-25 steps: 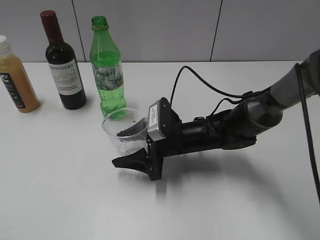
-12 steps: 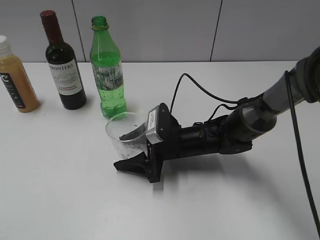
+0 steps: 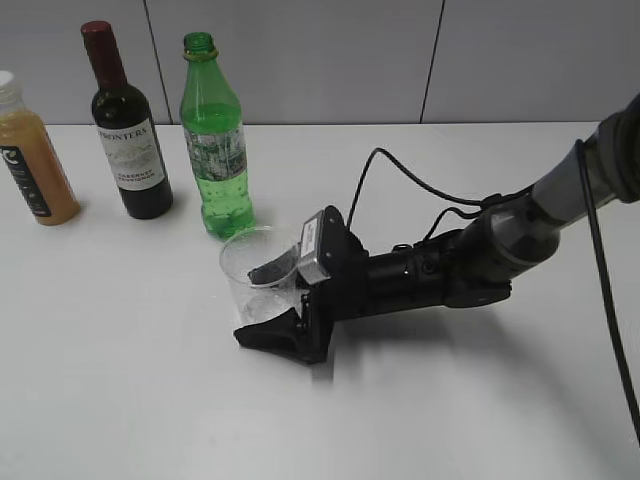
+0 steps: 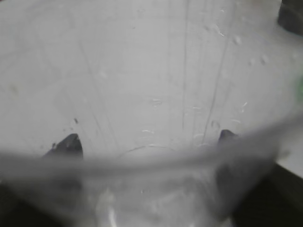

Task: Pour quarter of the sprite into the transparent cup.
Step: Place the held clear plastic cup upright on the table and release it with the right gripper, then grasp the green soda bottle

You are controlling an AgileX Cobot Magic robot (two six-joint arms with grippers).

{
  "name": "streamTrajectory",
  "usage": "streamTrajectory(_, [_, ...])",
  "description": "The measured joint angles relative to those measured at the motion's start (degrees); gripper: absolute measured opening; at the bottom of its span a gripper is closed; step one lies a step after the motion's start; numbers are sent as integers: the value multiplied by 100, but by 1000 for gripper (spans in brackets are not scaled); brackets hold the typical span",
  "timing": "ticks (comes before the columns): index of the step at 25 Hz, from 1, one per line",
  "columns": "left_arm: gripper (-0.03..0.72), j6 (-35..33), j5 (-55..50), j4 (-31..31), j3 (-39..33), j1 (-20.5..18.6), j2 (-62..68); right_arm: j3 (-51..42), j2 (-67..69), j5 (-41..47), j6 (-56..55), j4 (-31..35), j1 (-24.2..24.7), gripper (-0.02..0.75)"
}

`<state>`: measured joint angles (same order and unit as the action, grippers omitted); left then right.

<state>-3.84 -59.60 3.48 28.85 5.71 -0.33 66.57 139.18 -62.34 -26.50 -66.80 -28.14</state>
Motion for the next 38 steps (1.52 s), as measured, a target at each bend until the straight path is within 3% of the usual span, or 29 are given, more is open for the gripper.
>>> streamTrajectory(14, [228, 0, 0, 0, 0, 0, 0, -626, -663, 251, -135, -921, 785, 681])
streamTrajectory(19, [228, 0, 0, 0, 0, 0, 0, -670, -1020, 699, -135, -1236, 972, 677])
streamTrajectory(28, [228, 0, 0, 0, 0, 0, 0, -678, -1843, 1895, -237, -1215, 1469, 660])
streamTrajectory(31, [228, 0, 0, 0, 0, 0, 0, -683, -2229, 2625, -251, -876, 1568, 657])
streamTrajectory(38, [228, 0, 0, 0, 0, 0, 0, -678, -2955, 5102, -263, 1236, 1568, 632])
